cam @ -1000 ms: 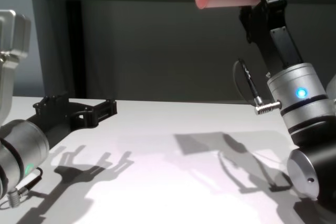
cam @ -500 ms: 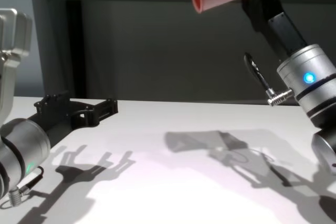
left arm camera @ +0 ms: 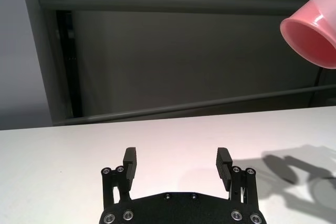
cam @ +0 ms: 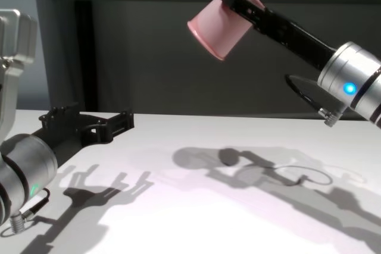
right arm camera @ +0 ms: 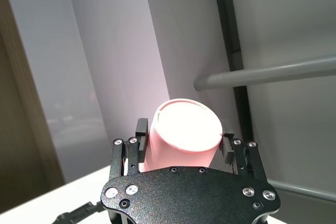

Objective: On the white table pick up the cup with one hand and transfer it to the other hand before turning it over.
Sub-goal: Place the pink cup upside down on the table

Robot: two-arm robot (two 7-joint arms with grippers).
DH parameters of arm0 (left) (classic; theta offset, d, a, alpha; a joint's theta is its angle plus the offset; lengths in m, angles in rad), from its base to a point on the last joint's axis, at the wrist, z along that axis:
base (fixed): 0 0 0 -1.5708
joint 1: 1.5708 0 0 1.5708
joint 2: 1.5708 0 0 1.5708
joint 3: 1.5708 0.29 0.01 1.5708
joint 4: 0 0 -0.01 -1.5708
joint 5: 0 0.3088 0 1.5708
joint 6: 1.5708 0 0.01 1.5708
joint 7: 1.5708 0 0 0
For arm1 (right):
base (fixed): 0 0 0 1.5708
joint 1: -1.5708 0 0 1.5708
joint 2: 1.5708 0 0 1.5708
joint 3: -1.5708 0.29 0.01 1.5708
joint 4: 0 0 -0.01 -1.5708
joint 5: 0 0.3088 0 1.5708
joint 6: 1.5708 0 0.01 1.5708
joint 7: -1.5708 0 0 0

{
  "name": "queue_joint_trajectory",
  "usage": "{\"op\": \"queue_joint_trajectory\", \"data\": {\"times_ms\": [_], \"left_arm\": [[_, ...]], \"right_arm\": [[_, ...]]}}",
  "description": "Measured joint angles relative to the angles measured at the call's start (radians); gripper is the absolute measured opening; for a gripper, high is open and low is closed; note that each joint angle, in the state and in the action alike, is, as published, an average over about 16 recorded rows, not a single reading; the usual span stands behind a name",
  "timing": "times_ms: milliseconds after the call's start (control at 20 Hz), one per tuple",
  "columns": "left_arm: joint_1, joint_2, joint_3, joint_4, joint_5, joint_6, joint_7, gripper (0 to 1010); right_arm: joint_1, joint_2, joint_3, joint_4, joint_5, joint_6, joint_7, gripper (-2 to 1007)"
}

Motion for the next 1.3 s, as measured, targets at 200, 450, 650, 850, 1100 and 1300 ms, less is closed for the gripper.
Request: {"op": "queue_joint_trajectory", "data": {"times_ms": [200, 450, 650, 850, 1100, 1300], "left_arm": [[0.000, 0.000, 0.000, 0.000, 0.000, 0.000, 0.000, 1001], [-0.001, 0.000, 0.001, 0.000, 0.001, -0.001, 0.000, 1001], [-0.001, 0.000, 0.001, 0.000, 0.001, -0.001, 0.000, 1001], [-0.001, 0.000, 0.001, 0.000, 0.001, -0.001, 0.000, 1001], [-0.001, 0.000, 0.001, 0.000, 0.001, -0.001, 0.000, 1001], [-0.001, 0.000, 0.001, 0.000, 0.001, -0.001, 0.000, 1001]], "right_arm": [[-0.018, 0.049, -0.051, -0.072, -0.134, -0.005, -0.108, 786], [-0.036, 0.098, -0.098, -0.139, -0.267, 0.033, -0.206, 786], [-0.047, 0.127, -0.128, -0.174, -0.344, 0.085, -0.251, 786], [-0.055, 0.147, -0.151, -0.189, -0.398, 0.134, -0.275, 786], [-0.060, 0.158, -0.175, -0.187, -0.446, 0.177, -0.282, 786], [-0.060, 0.154, -0.186, -0.169, -0.468, 0.189, -0.274, 786]]}}
